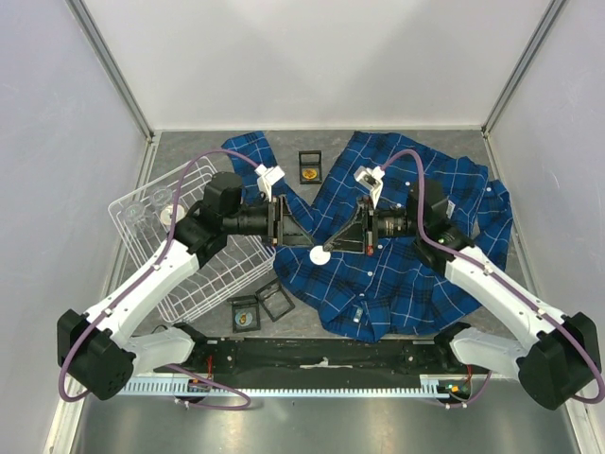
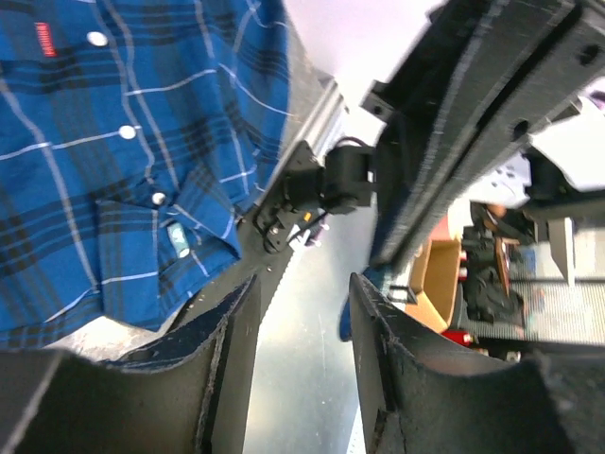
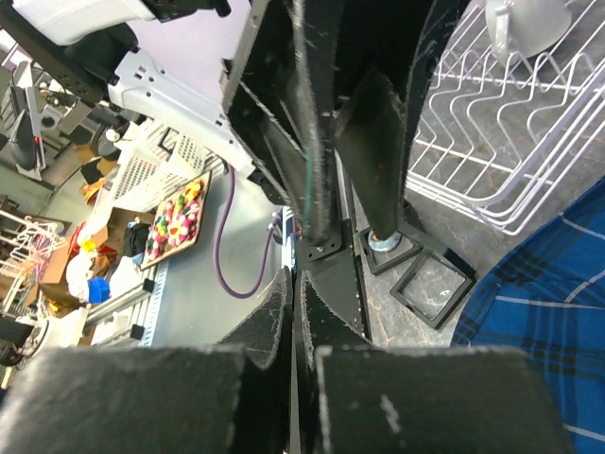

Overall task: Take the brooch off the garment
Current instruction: Close the brooch.

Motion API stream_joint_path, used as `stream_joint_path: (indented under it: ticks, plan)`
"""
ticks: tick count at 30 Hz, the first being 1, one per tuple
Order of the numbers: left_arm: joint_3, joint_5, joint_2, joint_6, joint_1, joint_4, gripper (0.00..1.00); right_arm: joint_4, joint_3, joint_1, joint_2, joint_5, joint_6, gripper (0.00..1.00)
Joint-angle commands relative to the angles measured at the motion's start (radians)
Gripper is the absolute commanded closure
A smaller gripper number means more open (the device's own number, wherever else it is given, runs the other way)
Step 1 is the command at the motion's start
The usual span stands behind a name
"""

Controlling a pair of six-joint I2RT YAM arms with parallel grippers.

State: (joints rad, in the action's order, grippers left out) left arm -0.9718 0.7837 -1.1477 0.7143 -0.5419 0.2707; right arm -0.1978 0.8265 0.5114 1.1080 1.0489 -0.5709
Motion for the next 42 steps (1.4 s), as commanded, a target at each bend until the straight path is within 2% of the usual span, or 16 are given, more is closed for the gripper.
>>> stream_joint_path:
  ticks: [1, 9, 16, 21, 24, 26, 29, 35, 37, 38, 39, 41, 42]
  plan:
    - [0.015, 0.175, 0.026, 0.034, 0.003, -0.160, 0.51, 0.055, 0.063, 0.018, 0.024, 0.042, 0.081, 1.00]
    - [0.021, 0.239, 0.028, 0.014, 0.016, -0.165, 0.45, 0.087, 0.069, 0.033, 0.055, 0.034, 0.105, 1.00]
    - [0.013, 0.316, -0.021, -0.035, 0.016, -0.137, 0.52, 0.089, 0.094, 0.039, 0.062, 0.039, 0.103, 1.00]
    - [0.004, 0.364, -0.047, -0.058, 0.016, -0.120, 0.54, 0.087, 0.097, 0.045, 0.062, 0.045, 0.103, 1.00]
    - [-0.001, 0.370, -0.055, -0.072, 0.016, -0.114, 0.60, 0.087, 0.100, 0.047, 0.062, 0.045, 0.100, 1.00]
    - [-0.004, 0.367, -0.057, -0.079, 0.016, -0.111, 0.70, 0.086, 0.099, 0.050, 0.062, 0.046, 0.100, 1.00]
    - [-0.011, 0.353, -0.060, -0.091, 0.016, -0.099, 0.80, 0.084, 0.099, 0.052, 0.062, 0.040, 0.097, 1.00]
    - [-0.036, 0.358, -0.069, -0.142, 0.016, -0.034, 0.88, 0.029, 0.105, 0.052, 0.056, 0.023, 0.036, 1.00]
    - [-0.039, 0.361, -0.067, -0.144, 0.016, -0.034, 0.94, 0.014, 0.111, 0.052, 0.062, 0.016, 0.002, 1.00]
    - [-0.044, 0.348, -0.058, -0.145, 0.016, -0.033, 0.98, 0.029, 0.118, 0.052, 0.064, 0.001, -0.004, 0.93]
    - [-0.047, 0.285, -0.049, -0.144, 0.016, -0.028, 0.98, 0.069, 0.129, 0.047, 0.064, -0.080, -0.004, 0.72]
    - [-0.050, 0.198, -0.029, -0.141, 0.016, -0.012, 0.98, 0.220, 0.177, 0.023, 0.049, -0.223, 0.011, 0.51]
    - [-0.047, 0.116, -0.003, -0.136, 0.016, -0.016, 0.98, 0.230, 0.168, 0.018, 0.035, -0.342, -0.007, 0.35]
